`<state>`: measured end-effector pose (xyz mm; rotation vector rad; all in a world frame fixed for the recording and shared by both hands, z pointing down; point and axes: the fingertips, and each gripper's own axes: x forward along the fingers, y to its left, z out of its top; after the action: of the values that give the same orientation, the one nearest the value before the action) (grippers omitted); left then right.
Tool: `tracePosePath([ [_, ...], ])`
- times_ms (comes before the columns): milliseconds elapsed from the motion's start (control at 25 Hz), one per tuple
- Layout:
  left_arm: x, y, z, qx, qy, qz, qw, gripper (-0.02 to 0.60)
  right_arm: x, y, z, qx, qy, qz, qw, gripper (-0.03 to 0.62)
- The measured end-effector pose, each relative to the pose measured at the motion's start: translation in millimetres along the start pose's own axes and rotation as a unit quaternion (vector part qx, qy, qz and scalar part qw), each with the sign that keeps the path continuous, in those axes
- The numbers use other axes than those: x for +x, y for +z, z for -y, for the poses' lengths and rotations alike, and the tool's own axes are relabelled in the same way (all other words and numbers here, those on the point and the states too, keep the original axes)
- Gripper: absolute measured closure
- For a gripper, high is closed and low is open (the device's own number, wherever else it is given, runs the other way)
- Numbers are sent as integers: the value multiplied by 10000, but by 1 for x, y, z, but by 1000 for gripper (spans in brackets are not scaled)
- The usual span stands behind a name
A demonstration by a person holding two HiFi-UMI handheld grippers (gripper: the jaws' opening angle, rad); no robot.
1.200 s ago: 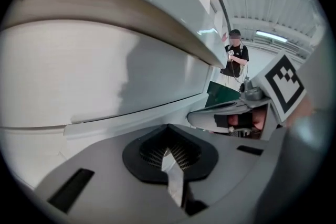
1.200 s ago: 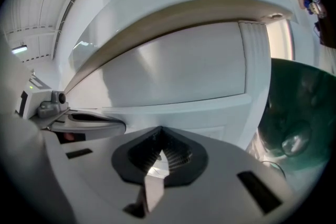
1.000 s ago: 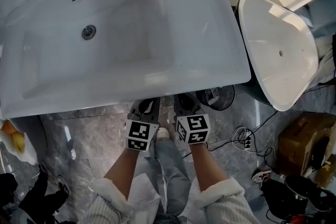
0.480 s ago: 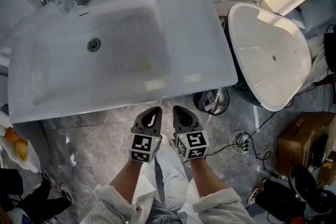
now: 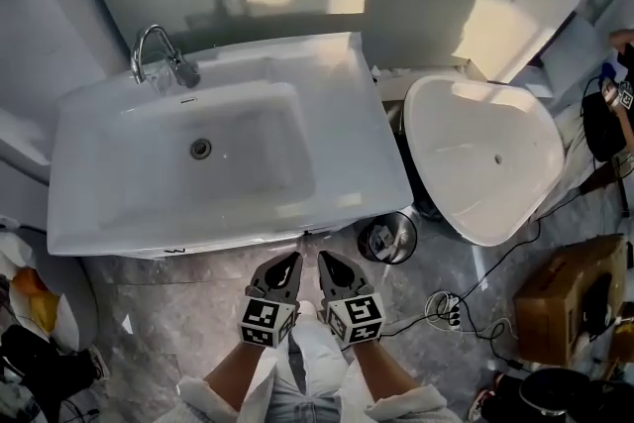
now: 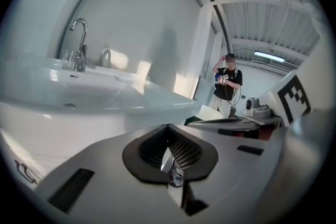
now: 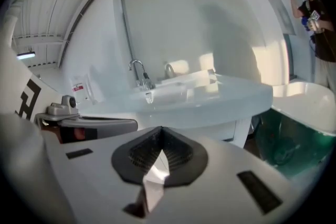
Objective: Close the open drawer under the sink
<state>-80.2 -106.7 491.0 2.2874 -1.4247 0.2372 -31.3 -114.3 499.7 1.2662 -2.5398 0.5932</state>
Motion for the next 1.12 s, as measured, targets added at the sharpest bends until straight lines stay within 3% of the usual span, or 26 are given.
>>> tracePosePath([
  [240,-46,67,14,-40,119,511,9986,568,-45,84,-23,169,127,747,9970,583],
  [520,-81,159,44,174,-77,1196,9926,568,-74,165,-65,-48,942,976,9907,583],
  [720,-103,211,72,446,-201,1505,9874,568,-96,212,-81,-114,1261,1130,9855,583],
  [960,-124,249,99,521,-666,1753,9809,568,-125,243,-91,-675,1105,1320,9827,583],
  [1120,-138,257,109,483,-902,1811,9781,568,-139,254,-104,-785,1101,1485,9796,585],
])
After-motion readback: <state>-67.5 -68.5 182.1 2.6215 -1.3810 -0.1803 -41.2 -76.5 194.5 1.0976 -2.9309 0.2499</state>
